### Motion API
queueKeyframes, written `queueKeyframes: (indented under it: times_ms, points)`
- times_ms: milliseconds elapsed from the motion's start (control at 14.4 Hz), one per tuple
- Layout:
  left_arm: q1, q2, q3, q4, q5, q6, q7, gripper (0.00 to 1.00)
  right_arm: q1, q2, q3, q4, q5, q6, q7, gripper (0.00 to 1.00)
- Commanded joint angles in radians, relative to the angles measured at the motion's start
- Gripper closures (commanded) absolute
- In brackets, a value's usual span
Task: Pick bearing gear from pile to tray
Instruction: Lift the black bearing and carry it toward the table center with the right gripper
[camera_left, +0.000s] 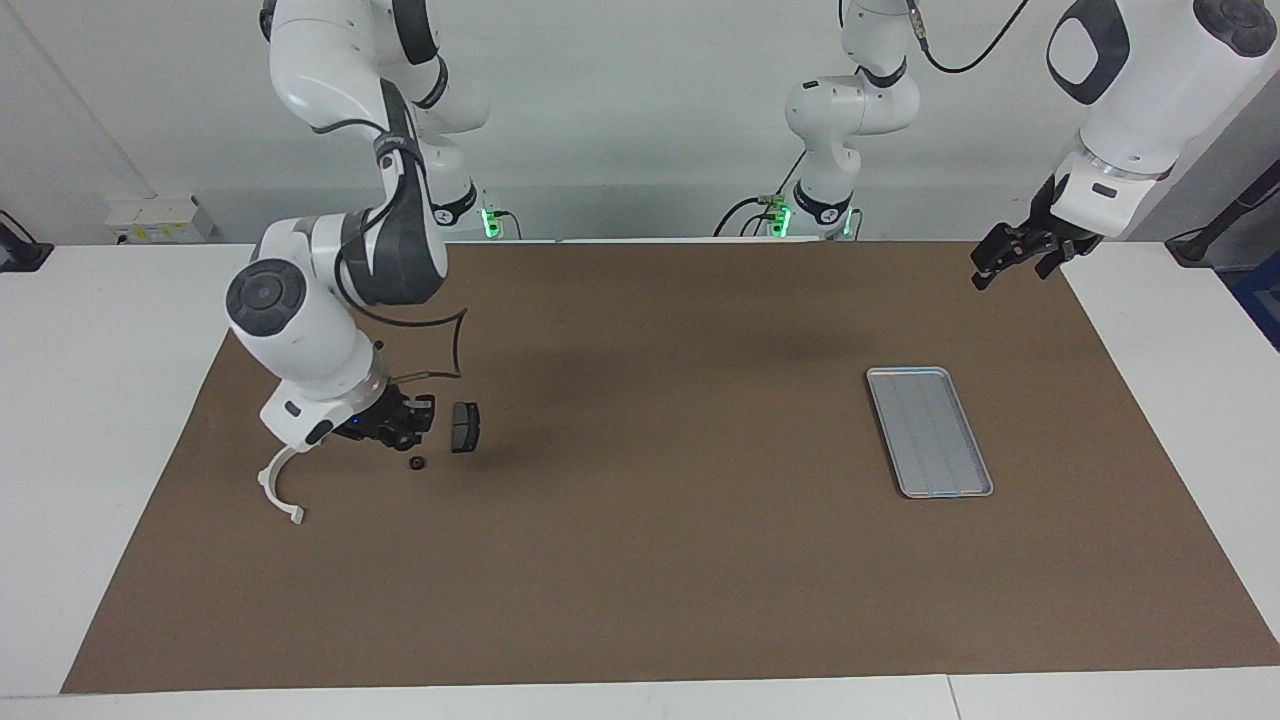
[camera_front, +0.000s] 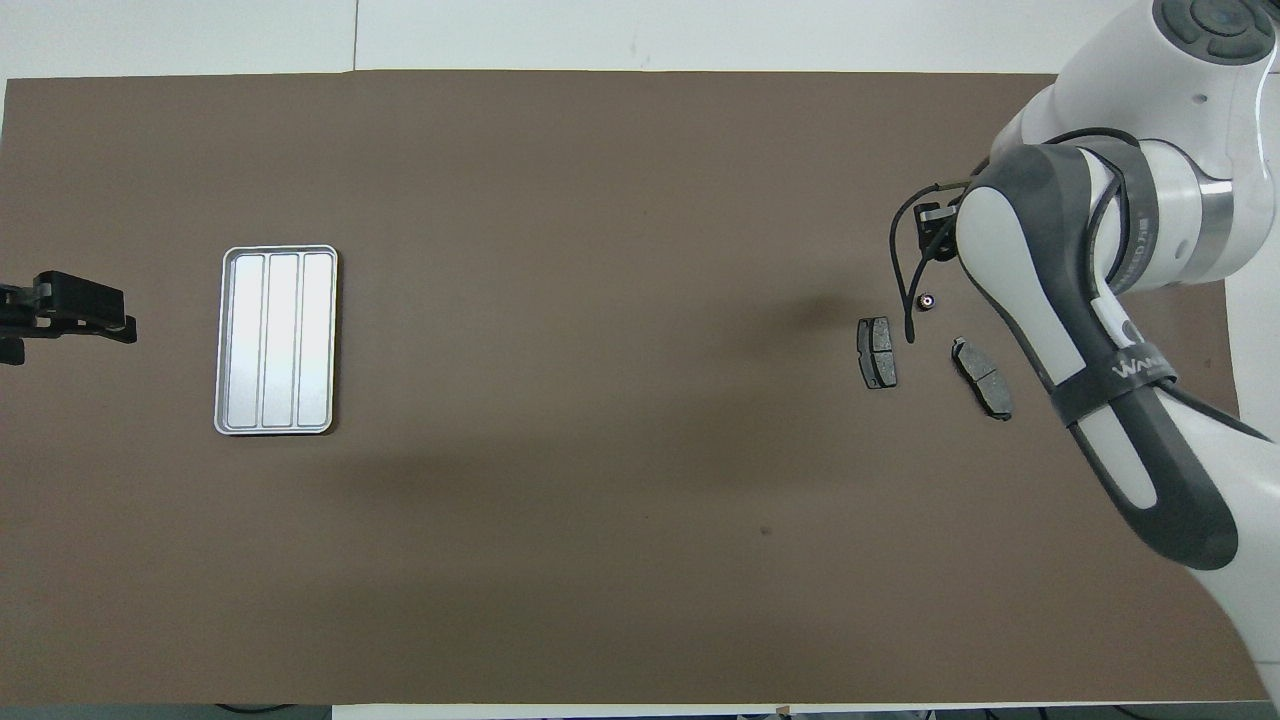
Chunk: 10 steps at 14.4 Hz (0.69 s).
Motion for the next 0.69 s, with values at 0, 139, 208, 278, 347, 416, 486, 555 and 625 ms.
queueKeyframes:
  times_ms: [0,139,208,278,347,416,486,555,625]
  points:
    - [-0.017,-0.009,0.013,-0.004,0.019,-0.012,0.0,0.0,0.107,-0.007,-0.003,0.049,0.016,-0.03,0.198,1.0]
    - [-0.017,-0.009,0.013,-0.004,0.019,-0.012,0.0,0.0,0.173,-0.024,-0.003,0.057,0.003,-0.03,0.309,1.0]
    - [-0.017,-0.009,0.013,-0.004,0.019,-0.012,0.0,0.0,0.212,-0.025,-0.003,0.057,-0.003,-0.029,0.337,1.0]
    - [-0.017,-0.009,0.013,-0.004,0.019,-0.012,0.0,0.0,0.248,-0.025,-0.003,0.057,-0.003,-0.023,0.366,1.0]
    - [-0.017,-0.009,0.013,-0.004,0.019,-0.012,0.0,0.0,0.275,-0.027,-0.003,0.056,-0.002,-0.009,0.413,1.0]
    - [-0.017,-0.009,0.013,-0.004,0.019,-0.012,0.0,0.0,0.298,-0.03,-0.002,0.054,0.001,0.007,0.471,1.0]
    - [-0.017,-0.009,0.013,-0.004,0.019,-0.012,0.0,0.0,0.324,-0.03,0.003,0.048,0.003,0.022,0.516,1.0]
    - [-0.017,-0.009,0.013,-0.004,0.019,-0.012,0.0,0.0,0.36,-0.027,0.003,0.04,0.006,0.04,0.555,1.0]
    - [-0.017,-0.009,0.013,-0.004,0.019,-0.012,0.0,0.0,0.39,-0.024,0.003,0.028,0.006,0.06,0.591,1.0]
